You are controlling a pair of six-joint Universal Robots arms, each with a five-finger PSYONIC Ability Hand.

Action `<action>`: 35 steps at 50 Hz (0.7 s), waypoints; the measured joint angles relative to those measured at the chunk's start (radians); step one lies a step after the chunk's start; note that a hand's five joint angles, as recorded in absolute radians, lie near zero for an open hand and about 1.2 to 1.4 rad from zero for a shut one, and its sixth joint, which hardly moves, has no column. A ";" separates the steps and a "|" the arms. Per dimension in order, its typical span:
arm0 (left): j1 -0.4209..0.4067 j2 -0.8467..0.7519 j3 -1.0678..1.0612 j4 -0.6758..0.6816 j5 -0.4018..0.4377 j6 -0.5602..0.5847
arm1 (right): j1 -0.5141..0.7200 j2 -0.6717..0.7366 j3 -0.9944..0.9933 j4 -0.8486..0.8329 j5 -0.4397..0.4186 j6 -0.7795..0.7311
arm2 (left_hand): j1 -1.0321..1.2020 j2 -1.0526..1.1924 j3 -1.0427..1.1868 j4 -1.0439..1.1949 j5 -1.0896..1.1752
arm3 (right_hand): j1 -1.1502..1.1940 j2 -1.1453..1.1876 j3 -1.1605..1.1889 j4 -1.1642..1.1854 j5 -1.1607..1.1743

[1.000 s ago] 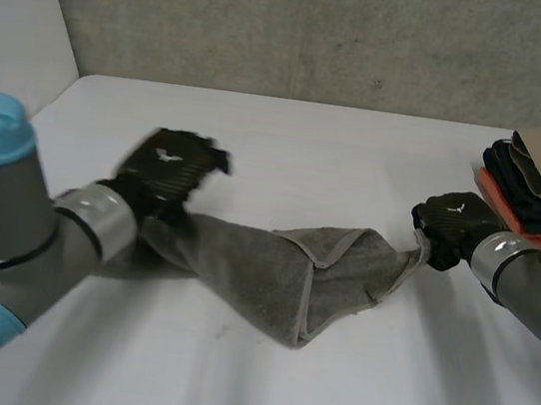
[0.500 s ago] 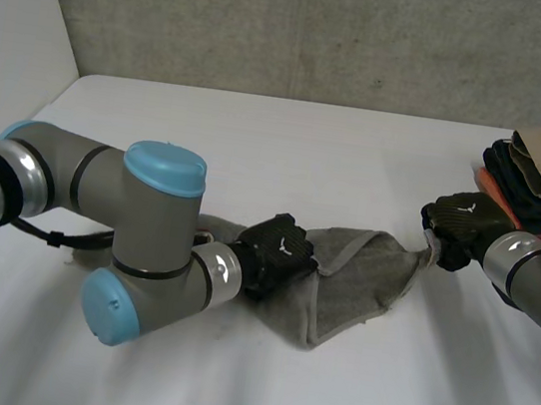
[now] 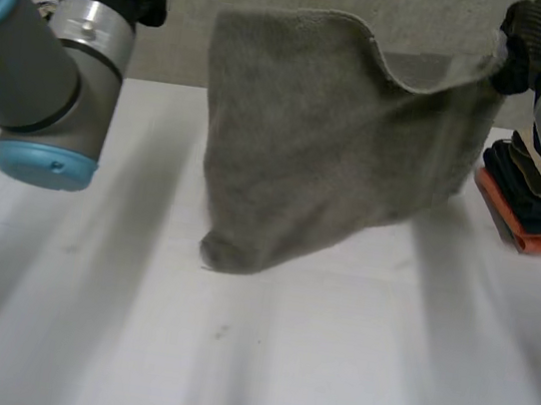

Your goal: Fold the laundry.

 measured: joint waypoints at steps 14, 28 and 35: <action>-0.051 0.056 -0.515 -0.046 -0.021 -0.110 | 0.021 0.034 0.276 -0.009 -0.065 -0.122 | -0.001 -0.001 -0.001 -0.001 -0.001 | 0.000 0.000 0.000 0.000 0.000; 0.001 0.017 -0.471 -0.047 0.026 -0.146 | 0.014 -0.079 0.308 0.004 -0.196 -0.153 | -0.929 -0.976 -0.963 -0.982 -0.962 | 0.000 0.000 0.000 0.000 0.000; 0.057 -0.045 -0.324 -0.103 0.113 -0.154 | 0.070 -0.199 0.261 0.030 -0.249 -0.090 | -0.934 -0.994 -0.971 -0.993 -0.962 | 0.000 0.000 0.000 0.000 0.000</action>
